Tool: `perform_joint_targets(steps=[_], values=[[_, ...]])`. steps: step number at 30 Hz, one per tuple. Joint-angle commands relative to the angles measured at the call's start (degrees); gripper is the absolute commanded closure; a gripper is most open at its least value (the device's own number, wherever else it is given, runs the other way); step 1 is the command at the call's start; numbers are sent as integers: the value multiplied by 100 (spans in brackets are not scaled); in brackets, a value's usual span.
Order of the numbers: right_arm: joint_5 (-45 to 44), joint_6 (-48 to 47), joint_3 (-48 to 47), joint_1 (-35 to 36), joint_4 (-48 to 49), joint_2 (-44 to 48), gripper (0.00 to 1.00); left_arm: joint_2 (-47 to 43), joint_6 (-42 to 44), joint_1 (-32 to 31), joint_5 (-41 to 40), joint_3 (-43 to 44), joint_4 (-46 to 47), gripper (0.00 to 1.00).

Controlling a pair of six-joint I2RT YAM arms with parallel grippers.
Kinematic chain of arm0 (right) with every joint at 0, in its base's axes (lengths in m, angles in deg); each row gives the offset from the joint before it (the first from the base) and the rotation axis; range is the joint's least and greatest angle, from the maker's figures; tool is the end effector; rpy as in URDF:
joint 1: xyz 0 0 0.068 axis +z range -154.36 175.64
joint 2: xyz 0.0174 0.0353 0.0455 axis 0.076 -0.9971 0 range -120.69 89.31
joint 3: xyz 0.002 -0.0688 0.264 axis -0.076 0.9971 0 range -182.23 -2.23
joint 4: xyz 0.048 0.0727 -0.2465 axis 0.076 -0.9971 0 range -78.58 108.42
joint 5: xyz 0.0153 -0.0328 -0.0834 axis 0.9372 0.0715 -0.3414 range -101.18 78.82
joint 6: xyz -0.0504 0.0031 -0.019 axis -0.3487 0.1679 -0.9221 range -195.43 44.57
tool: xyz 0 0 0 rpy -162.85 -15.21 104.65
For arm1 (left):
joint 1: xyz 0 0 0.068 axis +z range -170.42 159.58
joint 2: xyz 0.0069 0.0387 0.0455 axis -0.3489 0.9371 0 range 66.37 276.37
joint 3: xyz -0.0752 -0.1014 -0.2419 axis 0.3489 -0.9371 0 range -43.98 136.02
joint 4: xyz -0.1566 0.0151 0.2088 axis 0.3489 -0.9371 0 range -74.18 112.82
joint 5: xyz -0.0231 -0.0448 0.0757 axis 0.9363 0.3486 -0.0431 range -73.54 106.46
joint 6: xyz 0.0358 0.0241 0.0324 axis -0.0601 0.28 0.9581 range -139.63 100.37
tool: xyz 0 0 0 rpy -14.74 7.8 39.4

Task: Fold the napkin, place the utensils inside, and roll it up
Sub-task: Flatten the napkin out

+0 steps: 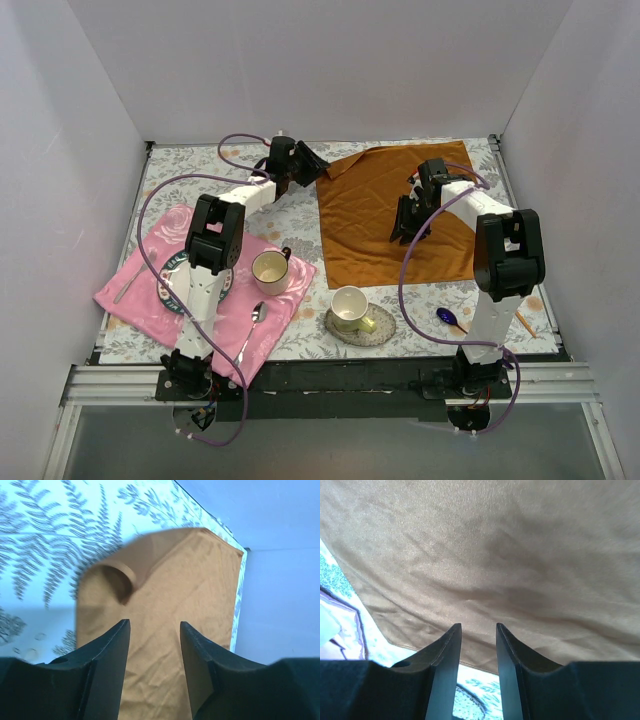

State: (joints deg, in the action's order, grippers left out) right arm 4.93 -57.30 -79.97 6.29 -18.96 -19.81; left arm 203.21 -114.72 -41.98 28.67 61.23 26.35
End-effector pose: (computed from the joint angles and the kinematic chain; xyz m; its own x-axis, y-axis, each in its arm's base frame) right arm 0.3775 0.0811 0.1857 -0.9566 0.1243 -0.2637 0.0224 0.9332 0.3585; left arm 0.5075 -0.2087 0.1655 -0.4917 -0.8525 0.1774 -0.4835 0.0978 -0.8698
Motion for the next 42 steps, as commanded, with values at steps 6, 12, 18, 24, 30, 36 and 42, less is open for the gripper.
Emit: perform_joint_targets(steps=[6,12,18,24,30,36,42], values=[[295,164,22,15,223,-118,58,563,-422,82,176,604,578,57],[331,191,83,7,258,-136,59,844,-590,99,274,747,799,57],[330,235,188,24,284,-83,59,1011,-993,135,361,746,1454,55],[304,340,320,86,285,-39,59,1635,-2196,179,371,1211,3167,49],[295,393,93,147,39,57,59,2487,-3410,494,-438,2108,4059,46],[32,-46,-190,174,-444,374,57,1989,-3218,872,140,2279,3144,38],[-285,-837,-14,297,-814,620,51,188,-2121,908,1124,941,1640,34]])
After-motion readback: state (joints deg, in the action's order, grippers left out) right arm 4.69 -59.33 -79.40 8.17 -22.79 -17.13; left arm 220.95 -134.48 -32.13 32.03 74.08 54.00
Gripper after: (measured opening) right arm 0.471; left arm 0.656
